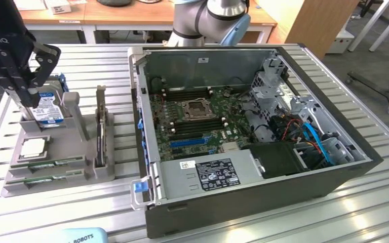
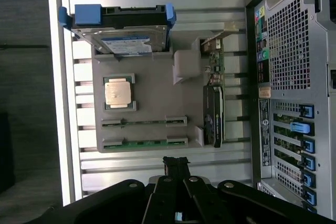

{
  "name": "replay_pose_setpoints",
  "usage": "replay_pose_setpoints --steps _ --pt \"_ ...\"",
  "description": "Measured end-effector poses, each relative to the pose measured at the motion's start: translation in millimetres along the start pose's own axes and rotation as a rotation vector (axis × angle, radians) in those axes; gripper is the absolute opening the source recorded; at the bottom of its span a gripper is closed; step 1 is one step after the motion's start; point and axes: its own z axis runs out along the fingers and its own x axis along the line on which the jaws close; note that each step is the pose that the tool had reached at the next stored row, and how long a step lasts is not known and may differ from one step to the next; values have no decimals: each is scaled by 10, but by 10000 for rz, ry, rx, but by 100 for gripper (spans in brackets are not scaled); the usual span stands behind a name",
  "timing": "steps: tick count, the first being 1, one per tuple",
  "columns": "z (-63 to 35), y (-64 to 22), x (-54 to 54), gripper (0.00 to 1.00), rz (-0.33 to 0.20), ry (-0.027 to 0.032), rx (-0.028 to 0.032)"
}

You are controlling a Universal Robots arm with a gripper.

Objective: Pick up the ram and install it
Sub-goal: 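Reach for the ram, then pick up the ram and move it above insertion slot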

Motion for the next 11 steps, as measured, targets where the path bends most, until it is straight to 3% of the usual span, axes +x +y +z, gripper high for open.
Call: replay_pose_setpoints --steps 11 --pt "10 15 -3 10 -1 -1 -1"
